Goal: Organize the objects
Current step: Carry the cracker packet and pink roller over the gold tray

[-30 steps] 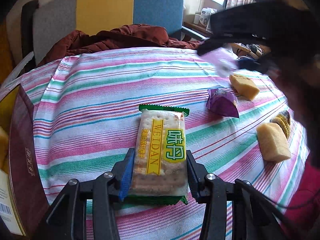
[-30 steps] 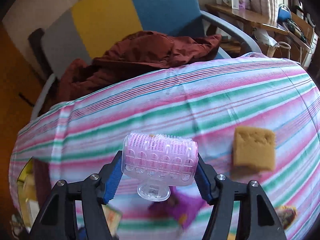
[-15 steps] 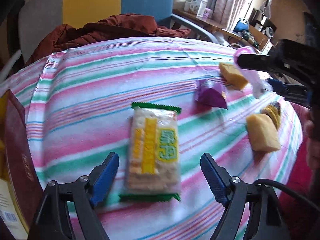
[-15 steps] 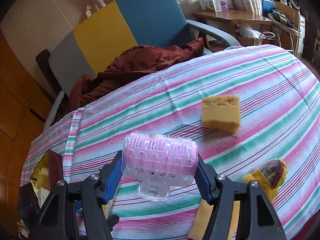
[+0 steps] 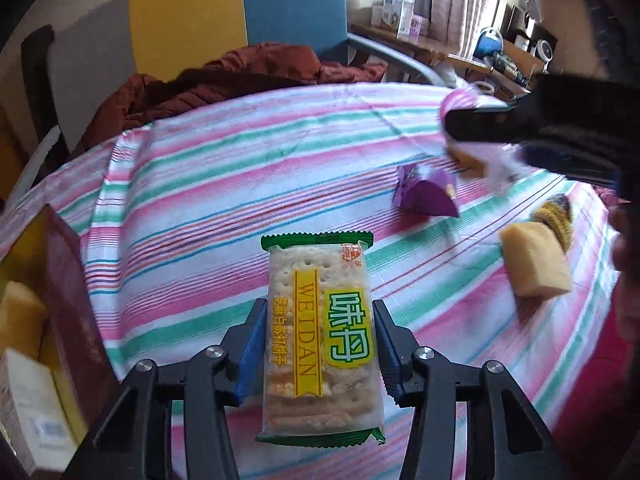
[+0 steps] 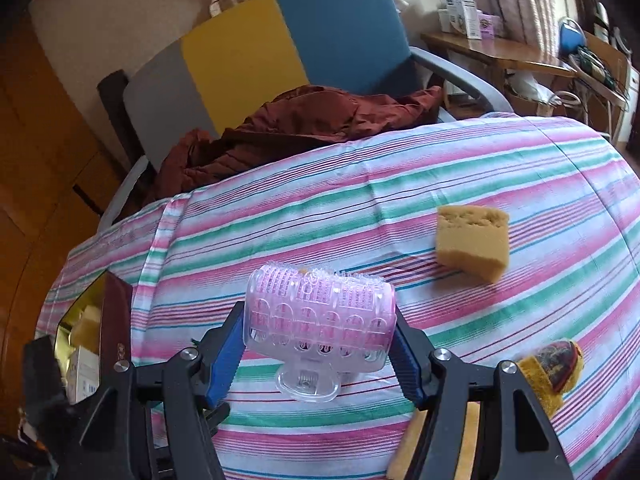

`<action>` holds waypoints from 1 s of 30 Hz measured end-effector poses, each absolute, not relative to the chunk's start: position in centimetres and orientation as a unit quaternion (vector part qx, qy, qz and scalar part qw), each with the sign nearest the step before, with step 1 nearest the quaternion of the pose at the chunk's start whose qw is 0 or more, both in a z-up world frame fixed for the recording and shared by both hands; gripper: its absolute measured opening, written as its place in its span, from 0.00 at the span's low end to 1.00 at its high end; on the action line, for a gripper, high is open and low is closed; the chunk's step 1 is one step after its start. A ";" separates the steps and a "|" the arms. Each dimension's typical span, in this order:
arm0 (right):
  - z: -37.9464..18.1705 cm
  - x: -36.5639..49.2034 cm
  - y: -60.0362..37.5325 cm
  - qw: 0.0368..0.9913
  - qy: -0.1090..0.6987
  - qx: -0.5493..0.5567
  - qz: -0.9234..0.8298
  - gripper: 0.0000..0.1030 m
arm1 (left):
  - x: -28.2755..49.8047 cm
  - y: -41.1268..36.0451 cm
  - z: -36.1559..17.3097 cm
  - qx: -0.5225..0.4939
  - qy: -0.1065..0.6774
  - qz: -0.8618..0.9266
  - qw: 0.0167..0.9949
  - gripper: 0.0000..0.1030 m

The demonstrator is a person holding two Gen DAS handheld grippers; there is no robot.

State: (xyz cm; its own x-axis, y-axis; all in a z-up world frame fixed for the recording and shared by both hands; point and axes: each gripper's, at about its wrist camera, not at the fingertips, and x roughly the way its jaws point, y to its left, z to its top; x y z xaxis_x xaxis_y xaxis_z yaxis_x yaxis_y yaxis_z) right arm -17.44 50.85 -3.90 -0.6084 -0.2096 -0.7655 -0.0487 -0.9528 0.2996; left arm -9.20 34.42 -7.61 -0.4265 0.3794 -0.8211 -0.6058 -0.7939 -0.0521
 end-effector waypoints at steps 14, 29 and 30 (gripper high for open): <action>-4.3 -15.7 43.0 0.149 -0.050 0.467 -0.870 0.64 | -4.0 22.0 -0.5 -0.389 0.047 0.880 0.269 0.49; -0.7 -7.3 26.0 0.318 0.026 0.427 -0.846 0.64 | -3.3 4.6 0.3 -0.372 -0.075 0.918 0.119 0.49; -0.9 -7.1 25.3 0.321 0.033 0.429 -0.844 0.64 | -3.2 3.6 0.1 -0.373 -0.081 0.918 0.109 0.49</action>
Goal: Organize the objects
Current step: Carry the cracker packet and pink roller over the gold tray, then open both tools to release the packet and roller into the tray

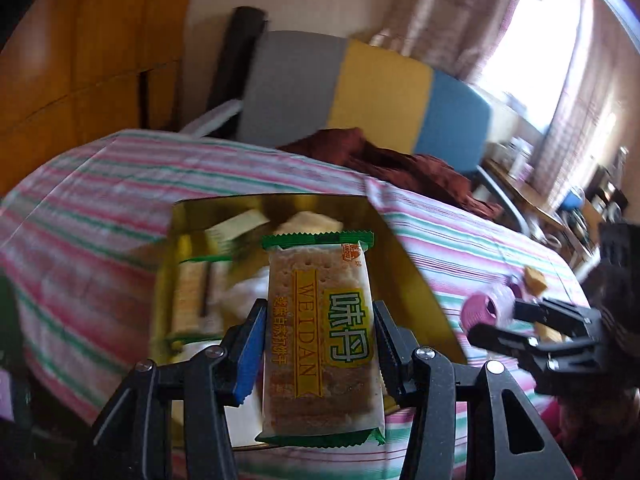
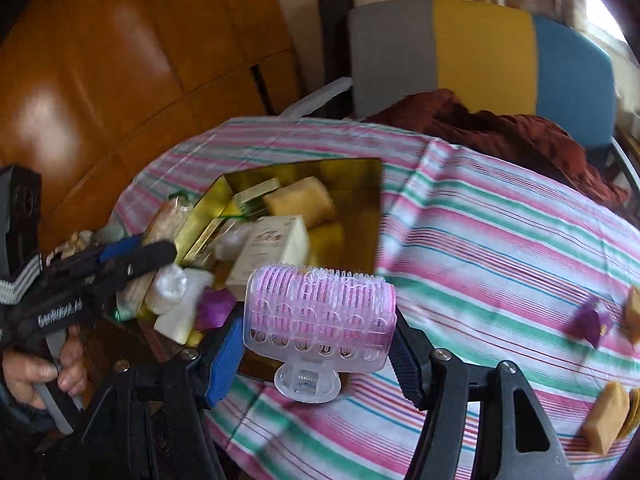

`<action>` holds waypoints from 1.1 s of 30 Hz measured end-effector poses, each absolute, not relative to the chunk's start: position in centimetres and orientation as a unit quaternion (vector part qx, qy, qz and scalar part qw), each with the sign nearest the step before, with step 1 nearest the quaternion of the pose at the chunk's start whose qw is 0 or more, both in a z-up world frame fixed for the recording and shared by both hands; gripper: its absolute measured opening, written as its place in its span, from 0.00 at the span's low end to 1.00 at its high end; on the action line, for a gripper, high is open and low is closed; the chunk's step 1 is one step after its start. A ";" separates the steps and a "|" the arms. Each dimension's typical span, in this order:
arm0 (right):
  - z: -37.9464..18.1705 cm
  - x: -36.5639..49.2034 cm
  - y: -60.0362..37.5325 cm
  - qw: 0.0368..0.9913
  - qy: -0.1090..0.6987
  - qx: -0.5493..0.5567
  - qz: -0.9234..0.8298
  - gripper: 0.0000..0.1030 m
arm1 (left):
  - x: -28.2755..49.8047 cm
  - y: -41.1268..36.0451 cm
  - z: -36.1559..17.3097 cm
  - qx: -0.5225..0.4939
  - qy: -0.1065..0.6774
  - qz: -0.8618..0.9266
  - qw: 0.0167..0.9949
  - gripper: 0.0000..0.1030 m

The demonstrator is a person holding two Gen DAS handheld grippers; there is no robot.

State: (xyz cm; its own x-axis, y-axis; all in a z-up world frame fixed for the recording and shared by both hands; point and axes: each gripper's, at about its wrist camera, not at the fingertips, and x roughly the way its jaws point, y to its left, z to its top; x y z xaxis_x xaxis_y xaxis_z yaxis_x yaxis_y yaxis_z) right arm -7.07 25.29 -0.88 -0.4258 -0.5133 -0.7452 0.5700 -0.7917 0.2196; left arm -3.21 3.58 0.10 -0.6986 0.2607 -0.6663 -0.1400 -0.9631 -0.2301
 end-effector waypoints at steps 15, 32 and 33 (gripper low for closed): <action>-4.9 -7.3 22.8 0.276 0.062 0.480 -0.830 0.68 | -4.0 0.0 -1.9 -0.386 -0.121 0.910 0.087 0.66; -4.5 -5.7 23.5 0.268 0.029 0.473 -0.839 0.75 | -2.8 2.0 -1.5 -0.370 -0.067 0.925 0.061 0.75; -4.5 -5.7 23.5 0.267 0.029 0.472 -0.840 0.75 | -2.7 2.2 -1.4 -0.368 -0.061 0.926 0.061 0.75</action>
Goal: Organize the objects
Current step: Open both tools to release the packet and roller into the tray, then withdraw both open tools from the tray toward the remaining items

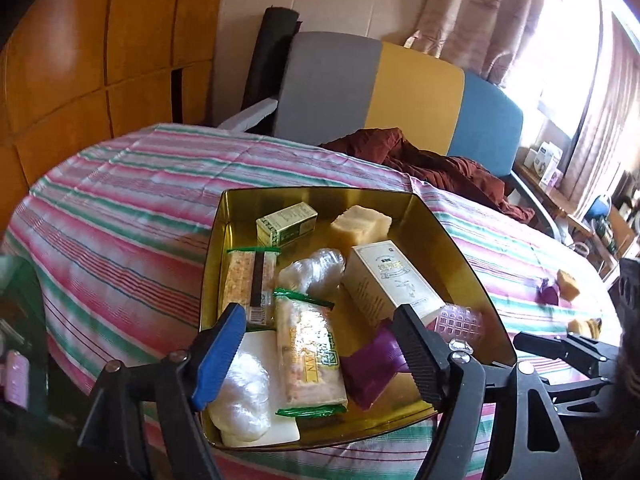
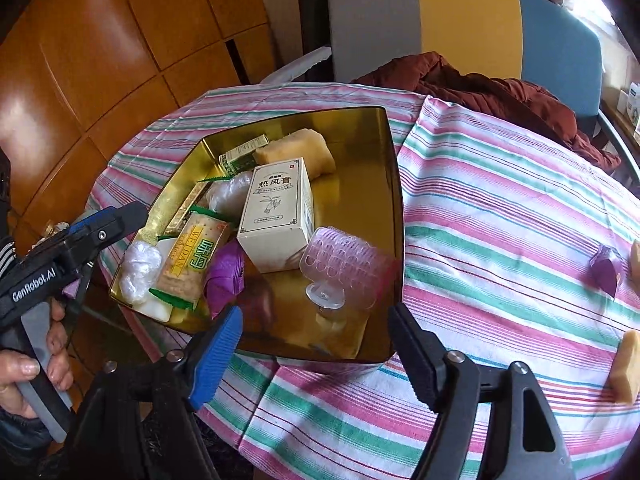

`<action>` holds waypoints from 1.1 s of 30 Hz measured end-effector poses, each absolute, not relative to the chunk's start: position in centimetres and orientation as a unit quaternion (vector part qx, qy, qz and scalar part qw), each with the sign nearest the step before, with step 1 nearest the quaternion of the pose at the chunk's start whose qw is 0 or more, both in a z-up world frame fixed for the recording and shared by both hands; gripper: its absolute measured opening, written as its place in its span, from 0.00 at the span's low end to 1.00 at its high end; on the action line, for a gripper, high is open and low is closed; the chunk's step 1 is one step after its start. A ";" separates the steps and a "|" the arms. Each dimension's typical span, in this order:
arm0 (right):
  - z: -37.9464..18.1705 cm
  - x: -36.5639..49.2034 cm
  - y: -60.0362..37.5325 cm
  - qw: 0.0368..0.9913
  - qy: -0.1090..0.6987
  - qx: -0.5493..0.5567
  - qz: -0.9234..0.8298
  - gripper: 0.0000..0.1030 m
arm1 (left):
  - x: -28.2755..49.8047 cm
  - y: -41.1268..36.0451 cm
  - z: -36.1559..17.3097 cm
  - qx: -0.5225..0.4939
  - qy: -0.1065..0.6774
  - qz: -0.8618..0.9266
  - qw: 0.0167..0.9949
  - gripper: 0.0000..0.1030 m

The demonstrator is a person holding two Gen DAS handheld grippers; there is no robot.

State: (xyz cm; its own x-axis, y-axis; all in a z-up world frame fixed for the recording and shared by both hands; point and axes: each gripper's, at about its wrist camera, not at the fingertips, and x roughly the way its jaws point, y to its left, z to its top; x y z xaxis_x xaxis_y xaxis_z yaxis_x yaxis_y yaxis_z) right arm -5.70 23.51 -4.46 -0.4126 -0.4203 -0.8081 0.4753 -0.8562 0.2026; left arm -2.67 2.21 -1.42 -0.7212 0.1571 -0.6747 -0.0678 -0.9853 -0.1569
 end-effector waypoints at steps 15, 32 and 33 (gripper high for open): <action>-4.1 -5.5 24.1 0.236 0.026 0.457 -0.857 0.81 | -1.8 4.2 -1.5 -0.368 -0.022 0.928 0.056 0.81; -4.2 -5.8 25.6 0.221 0.015 0.456 -0.862 0.81 | -1.6 5.5 -1.4 -0.367 -0.004 0.928 0.064 0.82; -4.2 -5.8 25.7 0.220 0.014 0.456 -0.862 0.81 | -1.6 5.5 -1.5 -0.367 -0.003 0.928 0.065 0.82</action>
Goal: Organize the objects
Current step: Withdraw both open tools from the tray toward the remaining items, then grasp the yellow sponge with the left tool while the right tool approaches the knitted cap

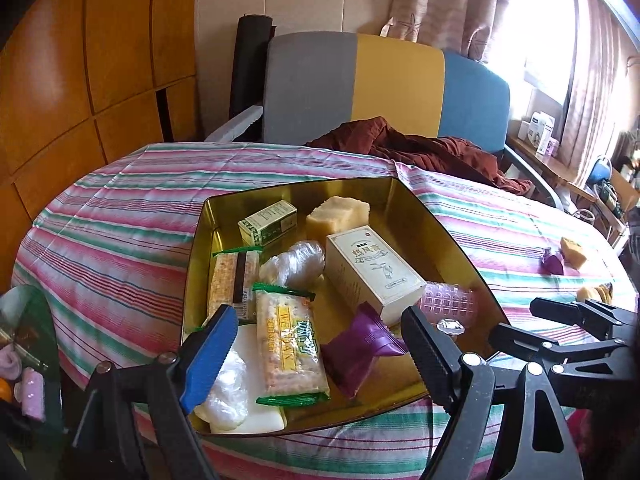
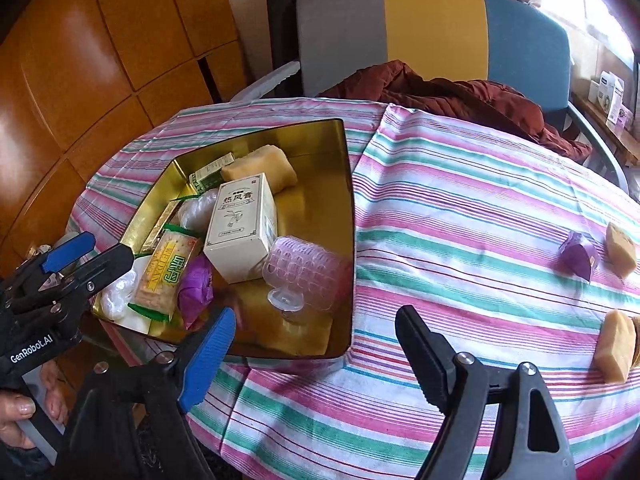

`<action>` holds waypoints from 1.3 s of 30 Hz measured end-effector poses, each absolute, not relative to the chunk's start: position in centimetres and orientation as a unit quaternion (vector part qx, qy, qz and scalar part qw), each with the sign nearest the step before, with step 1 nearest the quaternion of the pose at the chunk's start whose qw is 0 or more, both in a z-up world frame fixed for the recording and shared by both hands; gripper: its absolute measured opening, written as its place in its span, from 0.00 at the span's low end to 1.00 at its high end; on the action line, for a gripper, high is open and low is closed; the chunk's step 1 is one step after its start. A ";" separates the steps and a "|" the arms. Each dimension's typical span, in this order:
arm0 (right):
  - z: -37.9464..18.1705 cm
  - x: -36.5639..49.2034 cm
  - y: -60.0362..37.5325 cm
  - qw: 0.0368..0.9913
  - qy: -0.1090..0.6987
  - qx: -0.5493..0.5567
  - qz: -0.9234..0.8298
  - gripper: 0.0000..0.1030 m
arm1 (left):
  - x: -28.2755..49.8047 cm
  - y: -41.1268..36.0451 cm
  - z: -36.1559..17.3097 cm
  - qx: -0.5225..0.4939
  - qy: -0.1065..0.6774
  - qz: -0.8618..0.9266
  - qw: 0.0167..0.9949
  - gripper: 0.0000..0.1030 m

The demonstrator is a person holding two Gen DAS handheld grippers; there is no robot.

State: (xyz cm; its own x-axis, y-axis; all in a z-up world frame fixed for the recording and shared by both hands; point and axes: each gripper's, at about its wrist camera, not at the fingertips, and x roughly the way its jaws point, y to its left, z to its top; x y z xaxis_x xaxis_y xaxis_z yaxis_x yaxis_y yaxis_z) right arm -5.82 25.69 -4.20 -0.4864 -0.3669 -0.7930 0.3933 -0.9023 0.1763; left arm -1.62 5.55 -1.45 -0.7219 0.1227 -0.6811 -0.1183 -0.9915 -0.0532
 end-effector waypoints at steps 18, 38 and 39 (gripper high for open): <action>-2.9 -7.7 33.7 0.135 -0.024 0.446 -0.885 0.81 | -1.3 7.7 -0.2 -0.351 0.025 0.931 0.091 0.83; -0.9 -7.5 55.5 -0.101 -0.178 0.397 -0.895 0.81 | -2.6 17.2 1.4 -0.328 0.083 0.918 0.208 0.83; -0.9 -7.3 56.4 -0.109 -0.184 0.395 -0.894 0.81 | -2.7 18.2 1.4 -0.330 0.089 0.914 0.218 0.83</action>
State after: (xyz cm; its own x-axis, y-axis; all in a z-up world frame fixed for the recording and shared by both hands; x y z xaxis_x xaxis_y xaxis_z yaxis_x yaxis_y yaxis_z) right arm -7.33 56.37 -0.93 -0.6645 0.0502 -0.7456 -0.3402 -0.9087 0.2420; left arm -2.73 18.15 1.37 -0.6878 0.3395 -0.6416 -0.4565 -0.8895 0.0186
